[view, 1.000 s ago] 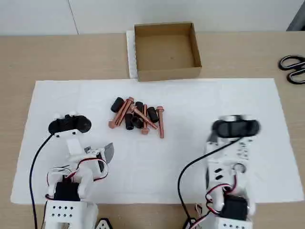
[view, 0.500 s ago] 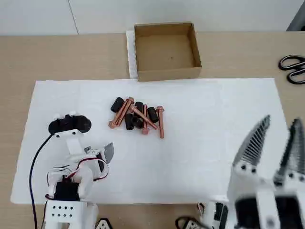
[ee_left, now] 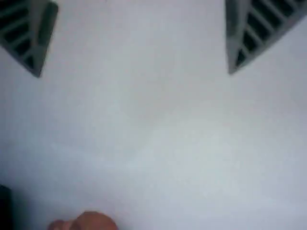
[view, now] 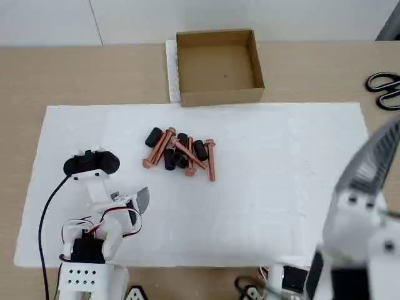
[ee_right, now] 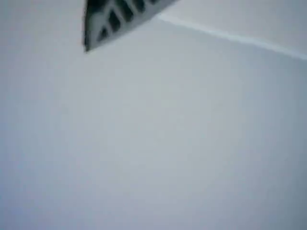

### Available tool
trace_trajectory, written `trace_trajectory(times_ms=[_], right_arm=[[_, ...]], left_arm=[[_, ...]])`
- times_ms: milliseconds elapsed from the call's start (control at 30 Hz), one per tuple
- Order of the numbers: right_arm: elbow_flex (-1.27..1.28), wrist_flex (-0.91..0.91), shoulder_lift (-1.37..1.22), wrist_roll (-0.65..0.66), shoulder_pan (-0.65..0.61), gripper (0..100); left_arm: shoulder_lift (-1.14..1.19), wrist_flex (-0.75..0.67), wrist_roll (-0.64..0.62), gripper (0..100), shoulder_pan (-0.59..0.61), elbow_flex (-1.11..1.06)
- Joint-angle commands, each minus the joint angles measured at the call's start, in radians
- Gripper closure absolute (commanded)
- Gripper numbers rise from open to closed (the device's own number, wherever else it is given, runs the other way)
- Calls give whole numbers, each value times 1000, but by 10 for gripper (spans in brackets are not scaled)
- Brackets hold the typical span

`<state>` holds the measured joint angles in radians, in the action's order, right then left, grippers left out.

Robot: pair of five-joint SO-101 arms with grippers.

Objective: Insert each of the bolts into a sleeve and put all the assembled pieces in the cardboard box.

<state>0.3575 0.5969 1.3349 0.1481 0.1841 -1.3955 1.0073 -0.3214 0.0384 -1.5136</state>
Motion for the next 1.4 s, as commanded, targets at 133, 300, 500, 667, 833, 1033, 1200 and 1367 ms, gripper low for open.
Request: trace_trajectory(times_ms=[133, 300, 500, 667, 833, 1033, 1200, 1367], right_arm=[[-183, 229, -476, 3, -1, 836], [-256, 401, -720, 5, -1, 836], [-265, 561, -947, 9, -16, 836], [-264, 673, -1078, 9, -48, 836], [-262, 716, -1125, 9, -96, 836], [-258, 746, -1132, 9, -170, 836], [-198, 748, -1132, 9, -208, 836], [-140, 742, -1132, 9, -216, 835]], left_arm=[[-8, -160, 3, 763, 0, 18], [-8, -195, 3, 763, 63, 162], [0, -192, 3, 763, 149, 450], [0, -196, 3, 763, 152, 673], [20, -198, 3, 763, 152, 854], [324, -167, 3, 763, 199, 949], [661, 25, 41, 763, 195, 1072], [987, 221, 155, 763, 196, 1165]])
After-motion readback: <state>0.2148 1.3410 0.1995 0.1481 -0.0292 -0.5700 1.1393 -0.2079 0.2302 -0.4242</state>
